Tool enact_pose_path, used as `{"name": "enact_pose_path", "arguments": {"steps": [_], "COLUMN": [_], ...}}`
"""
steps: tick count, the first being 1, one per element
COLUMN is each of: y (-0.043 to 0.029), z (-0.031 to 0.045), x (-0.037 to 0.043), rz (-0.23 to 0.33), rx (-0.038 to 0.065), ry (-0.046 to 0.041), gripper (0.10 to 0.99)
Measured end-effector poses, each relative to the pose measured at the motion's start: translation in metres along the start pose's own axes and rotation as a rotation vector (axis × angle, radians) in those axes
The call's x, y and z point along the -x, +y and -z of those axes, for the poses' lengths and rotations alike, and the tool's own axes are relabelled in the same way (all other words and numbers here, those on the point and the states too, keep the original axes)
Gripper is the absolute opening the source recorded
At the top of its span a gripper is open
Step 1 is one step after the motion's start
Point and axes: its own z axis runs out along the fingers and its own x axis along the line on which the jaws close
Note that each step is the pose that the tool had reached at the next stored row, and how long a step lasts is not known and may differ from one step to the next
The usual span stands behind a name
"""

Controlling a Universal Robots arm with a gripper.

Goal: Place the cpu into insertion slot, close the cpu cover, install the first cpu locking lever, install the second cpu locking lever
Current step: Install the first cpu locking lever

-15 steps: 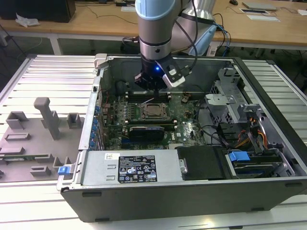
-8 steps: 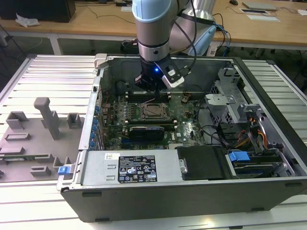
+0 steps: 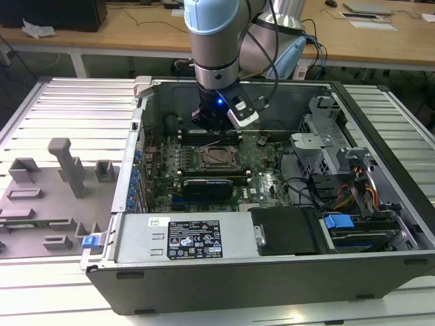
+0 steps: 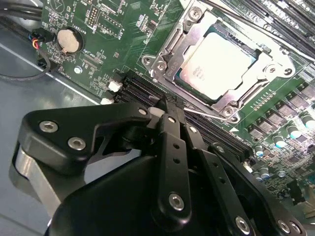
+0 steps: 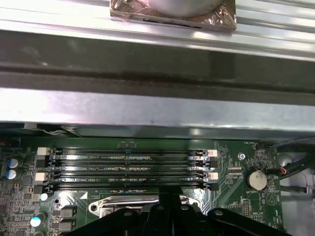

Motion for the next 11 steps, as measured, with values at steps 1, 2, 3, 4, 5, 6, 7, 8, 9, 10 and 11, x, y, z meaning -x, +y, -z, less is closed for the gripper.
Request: {"name": "enact_pose_path", "arguments": {"steps": [1,2,3,4,5,6,7,8,9,10,11], "y": [0.0000,0.0001,0.0004,0.0013,0.0026,0.0034,0.0040,0.0046,0.0052,0.0059,0.0065], "z": [-0.0002,-0.0004,-0.0007,-0.0012,-0.0016,-0.0019,-0.0022,-0.0025,-0.0029,-0.0032,-0.0036], "x": [-0.0006,-0.0013,-0.0025,-0.0032,-0.0032,-0.0033,-0.0033,-0.0033,-0.0034,-0.0034,-0.0034], "rz": [-0.004,-0.007,-0.011,-0.015,-0.017,-0.018,-0.018,-0.017,-0.016,-0.015,-0.014], "rx": [-0.001,-0.002,-0.004,-0.006,-0.009,-0.011,-0.016,-0.024,-0.033,-0.041,-0.049], "ry": [-0.0010,-0.0017,-0.0028,-0.0040,-0.0045,-0.0047,-0.0047,-0.0049,-0.0051,-0.0054,-0.0059], "gripper": [0.106,0.106,0.106,0.106,0.106,0.106,0.106,0.106,0.106,0.106,0.106]}}
